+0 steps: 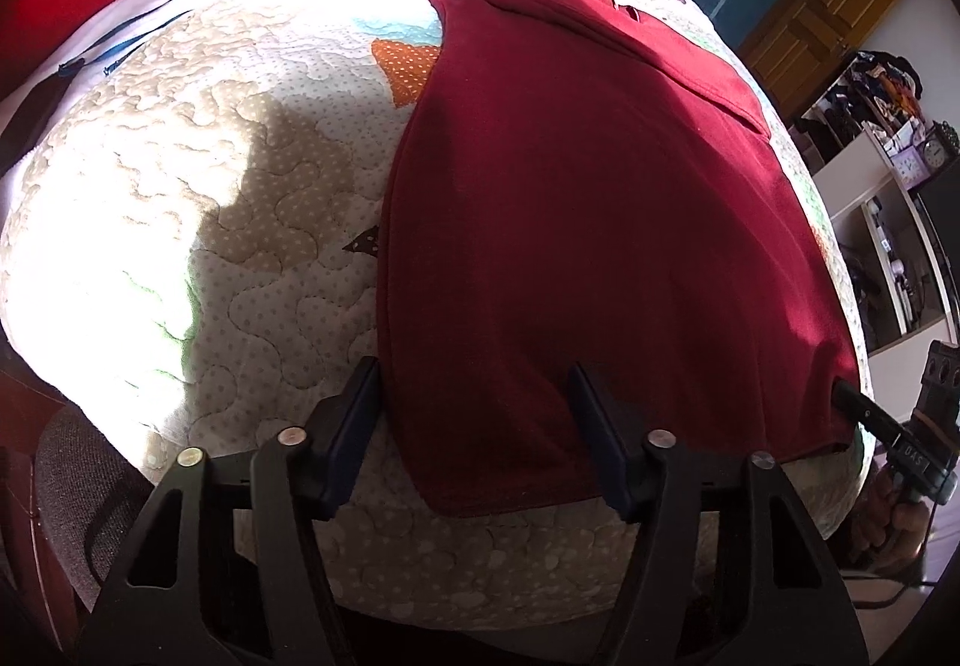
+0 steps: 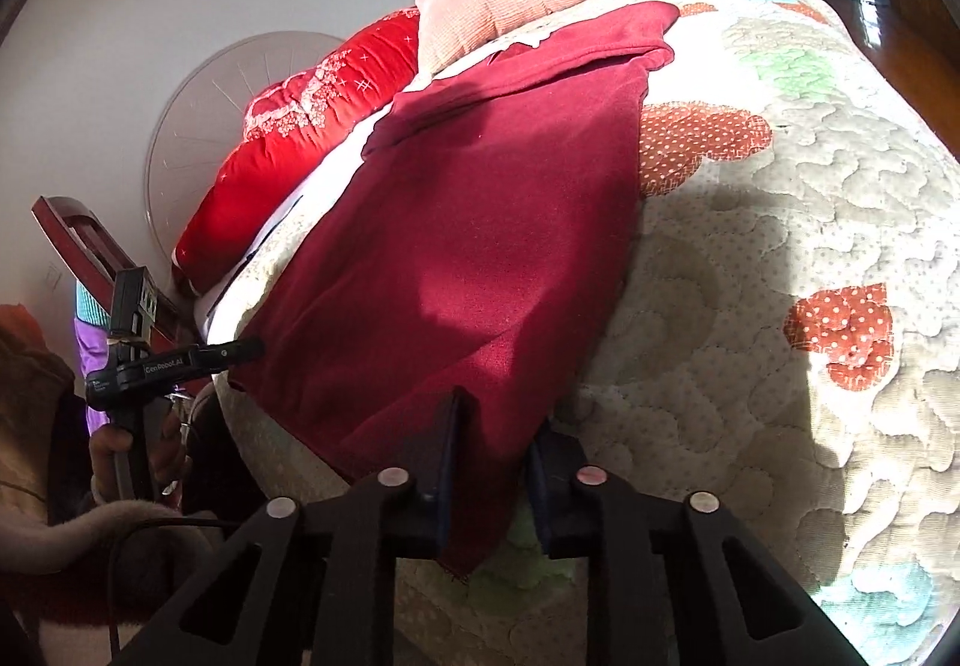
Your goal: Fold small clothes
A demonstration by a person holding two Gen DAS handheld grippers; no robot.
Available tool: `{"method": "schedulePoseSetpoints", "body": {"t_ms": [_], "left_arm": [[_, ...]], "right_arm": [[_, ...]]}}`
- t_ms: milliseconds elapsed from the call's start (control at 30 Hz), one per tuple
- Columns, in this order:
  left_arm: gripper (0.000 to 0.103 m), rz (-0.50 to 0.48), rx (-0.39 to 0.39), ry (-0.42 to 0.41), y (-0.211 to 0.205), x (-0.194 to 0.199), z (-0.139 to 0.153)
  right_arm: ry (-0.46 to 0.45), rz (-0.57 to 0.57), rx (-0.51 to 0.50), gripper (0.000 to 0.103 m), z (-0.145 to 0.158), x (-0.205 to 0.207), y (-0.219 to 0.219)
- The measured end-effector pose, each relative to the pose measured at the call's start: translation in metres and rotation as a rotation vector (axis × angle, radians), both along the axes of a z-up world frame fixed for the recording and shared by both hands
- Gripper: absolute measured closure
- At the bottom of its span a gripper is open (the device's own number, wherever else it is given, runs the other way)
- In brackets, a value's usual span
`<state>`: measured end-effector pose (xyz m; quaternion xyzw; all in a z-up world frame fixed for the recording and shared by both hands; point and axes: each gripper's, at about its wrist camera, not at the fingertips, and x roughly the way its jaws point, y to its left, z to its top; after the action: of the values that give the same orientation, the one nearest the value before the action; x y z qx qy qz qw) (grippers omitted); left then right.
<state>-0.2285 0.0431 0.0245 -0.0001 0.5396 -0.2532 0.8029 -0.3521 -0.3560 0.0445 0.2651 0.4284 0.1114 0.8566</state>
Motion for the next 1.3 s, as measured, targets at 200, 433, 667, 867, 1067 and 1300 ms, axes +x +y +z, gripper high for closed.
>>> {"method": "schedulePoseSetpoints", "body": {"t_ms": [200, 433, 667, 867, 1067, 1300], "left_arm": [[0.049, -0.020, 0.009, -0.009, -0.003, -0.001, -0.003], [0.044, 0.000, -0.027, 0.023, 0.002, 0.001, -0.004], [0.045, -0.039, 0.016, -0.015, -0.007, -0.002, -0.004], [0.073, -0.043, 0.005, -0.018, -0.006, 0.000, -0.002], [0.090, -0.046, -0.025, -0.018, -0.004, 0.005, 0.008], [0.091, -0.056, -0.092, -0.056, -0.014, 0.028, 0.034]], "right_arm": [[0.011, 0.004, 0.029, 0.091, -0.004, 0.000, -0.008], [0.012, 0.084, 0.137, 0.056, -0.009, -0.003, -0.006], [0.012, 0.136, 0.124, 0.066, -0.009, 0.000, 0.005], [0.000, 0.135, 0.230, 0.088, -0.016, 0.006, 0.010], [-0.078, 0.133, 0.289, 0.089, 0.003, 0.012, 0.002], [-0.188, 0.118, 0.285, 0.090, 0.028, 0.038, -0.004]]}}
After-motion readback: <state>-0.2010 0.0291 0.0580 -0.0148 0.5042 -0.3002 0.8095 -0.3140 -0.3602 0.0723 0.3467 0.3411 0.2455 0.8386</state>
